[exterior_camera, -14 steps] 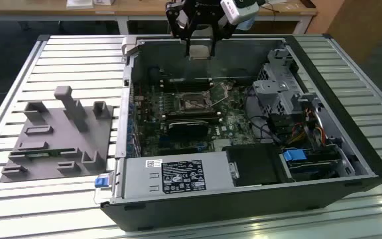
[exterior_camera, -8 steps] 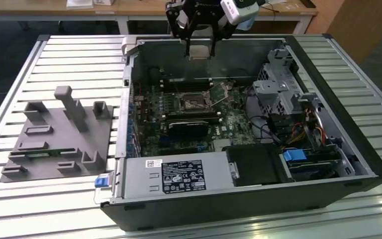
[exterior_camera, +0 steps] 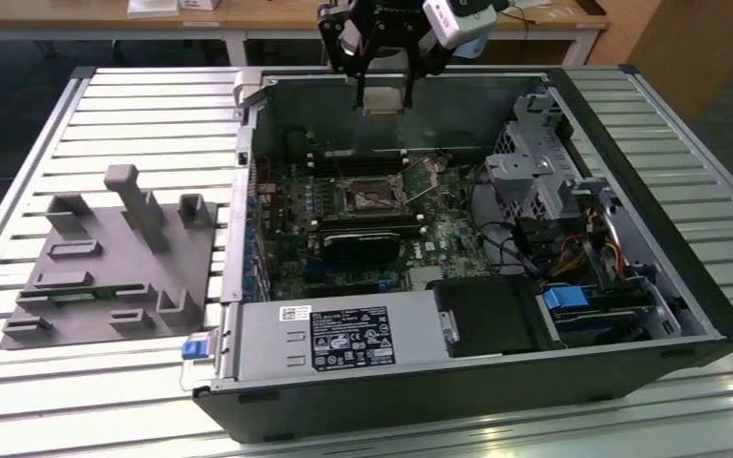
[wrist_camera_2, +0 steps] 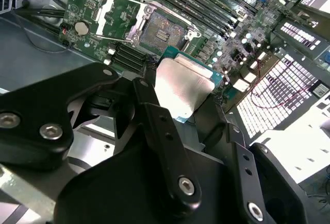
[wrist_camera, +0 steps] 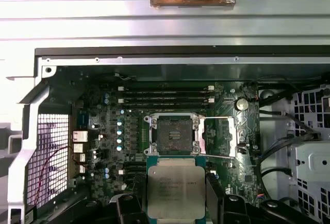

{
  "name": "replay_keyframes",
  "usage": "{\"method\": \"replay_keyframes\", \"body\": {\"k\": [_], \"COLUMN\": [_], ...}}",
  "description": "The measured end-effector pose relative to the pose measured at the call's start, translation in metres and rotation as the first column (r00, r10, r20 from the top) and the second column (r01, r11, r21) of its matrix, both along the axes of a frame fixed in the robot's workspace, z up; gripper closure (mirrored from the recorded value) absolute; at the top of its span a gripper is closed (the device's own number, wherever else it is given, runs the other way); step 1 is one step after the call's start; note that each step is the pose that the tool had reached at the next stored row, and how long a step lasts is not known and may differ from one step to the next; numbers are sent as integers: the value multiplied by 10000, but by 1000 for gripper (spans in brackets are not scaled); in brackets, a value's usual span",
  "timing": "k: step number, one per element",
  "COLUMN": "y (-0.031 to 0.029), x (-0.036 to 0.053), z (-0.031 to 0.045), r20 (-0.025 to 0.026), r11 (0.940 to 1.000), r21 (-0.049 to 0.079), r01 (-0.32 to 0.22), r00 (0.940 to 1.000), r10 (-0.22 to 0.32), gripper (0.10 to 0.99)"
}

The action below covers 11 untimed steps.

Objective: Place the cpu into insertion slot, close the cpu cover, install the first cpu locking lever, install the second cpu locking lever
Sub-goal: 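Place the cpu into insertion slot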

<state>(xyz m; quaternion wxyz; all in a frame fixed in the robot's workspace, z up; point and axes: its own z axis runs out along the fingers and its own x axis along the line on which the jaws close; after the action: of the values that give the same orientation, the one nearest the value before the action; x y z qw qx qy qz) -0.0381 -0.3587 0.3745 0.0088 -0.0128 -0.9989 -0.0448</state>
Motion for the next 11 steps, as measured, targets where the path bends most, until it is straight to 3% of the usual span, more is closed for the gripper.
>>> {"method": "replay_keyframes", "body": {"k": [11], "y": [0], "x": [-1], "z": [-192], "r20": [19], "r11": [10000], "r21": [44], "r01": [0], "r00": [10000], "r10": [0], "gripper": [549]}}
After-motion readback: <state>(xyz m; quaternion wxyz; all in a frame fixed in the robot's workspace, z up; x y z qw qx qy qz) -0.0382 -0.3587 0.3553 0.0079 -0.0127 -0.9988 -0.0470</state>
